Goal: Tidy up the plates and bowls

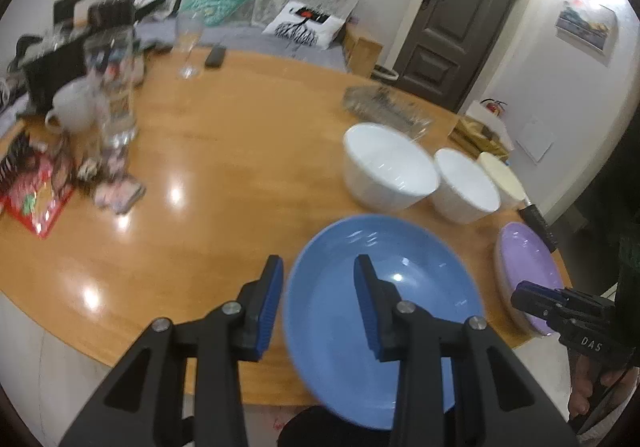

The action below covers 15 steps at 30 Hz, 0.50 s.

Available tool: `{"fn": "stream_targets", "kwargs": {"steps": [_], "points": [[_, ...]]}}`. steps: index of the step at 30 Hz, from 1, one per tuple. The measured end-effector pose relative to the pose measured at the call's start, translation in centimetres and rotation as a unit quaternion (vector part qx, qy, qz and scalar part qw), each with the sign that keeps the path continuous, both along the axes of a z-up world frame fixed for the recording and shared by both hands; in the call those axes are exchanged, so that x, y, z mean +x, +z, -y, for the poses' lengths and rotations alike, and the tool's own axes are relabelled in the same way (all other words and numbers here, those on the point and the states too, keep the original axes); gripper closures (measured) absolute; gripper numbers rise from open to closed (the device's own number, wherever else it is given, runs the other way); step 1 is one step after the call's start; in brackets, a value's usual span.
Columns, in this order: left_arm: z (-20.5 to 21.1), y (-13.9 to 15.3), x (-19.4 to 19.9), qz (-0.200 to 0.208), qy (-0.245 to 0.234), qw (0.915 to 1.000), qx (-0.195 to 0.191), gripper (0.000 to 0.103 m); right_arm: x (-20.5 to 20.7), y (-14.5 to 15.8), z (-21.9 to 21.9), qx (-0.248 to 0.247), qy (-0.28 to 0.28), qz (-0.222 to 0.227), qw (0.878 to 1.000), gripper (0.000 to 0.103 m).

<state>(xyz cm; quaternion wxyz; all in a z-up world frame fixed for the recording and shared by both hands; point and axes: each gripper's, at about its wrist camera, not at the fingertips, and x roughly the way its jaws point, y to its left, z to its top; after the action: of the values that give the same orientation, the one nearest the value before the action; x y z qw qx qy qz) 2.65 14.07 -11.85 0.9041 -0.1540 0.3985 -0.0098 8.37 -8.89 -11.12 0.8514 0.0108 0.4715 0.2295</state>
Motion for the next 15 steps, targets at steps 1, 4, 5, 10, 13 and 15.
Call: {"fn": "stream_targets", "kwargs": {"steps": [1, 4, 5, 10, 13, 15], "points": [[-0.4, -0.7, -0.1, -0.006, 0.002, 1.0000, -0.005, 0.070, 0.1, -0.6, -0.6, -0.008, 0.004, -0.007, 1.000, 0.081], [-1.1, -2.7, 0.0, -0.022, 0.003, 0.9996, -0.018, 0.070, 0.2, -1.8, -1.7, -0.026, 0.006, -0.019, 0.999, 0.081], [-1.1, -3.1, 0.0, -0.025, 0.002, 0.9995, -0.021, 0.070, 0.3, -2.2, -2.0, -0.034, 0.006, -0.022, 0.999, 0.081], [-1.1, -5.0, 0.5, -0.041, -0.001, 0.9985, -0.036, 0.070, 0.5, -3.0, -2.2, -0.056, 0.001, -0.026, 0.998, 0.081], [-0.9, -5.9, 0.7, -0.048, -0.007, 0.9981, -0.039, 0.072, 0.8, -3.3, -2.1, -0.056, 0.003, -0.034, 0.998, 0.081], [-0.6, -6.1, 0.7, -0.049, -0.008, 0.9981, -0.036, 0.078, 0.9, -3.5, -2.4, -0.058, 0.005, -0.038, 0.998, 0.081]]}}
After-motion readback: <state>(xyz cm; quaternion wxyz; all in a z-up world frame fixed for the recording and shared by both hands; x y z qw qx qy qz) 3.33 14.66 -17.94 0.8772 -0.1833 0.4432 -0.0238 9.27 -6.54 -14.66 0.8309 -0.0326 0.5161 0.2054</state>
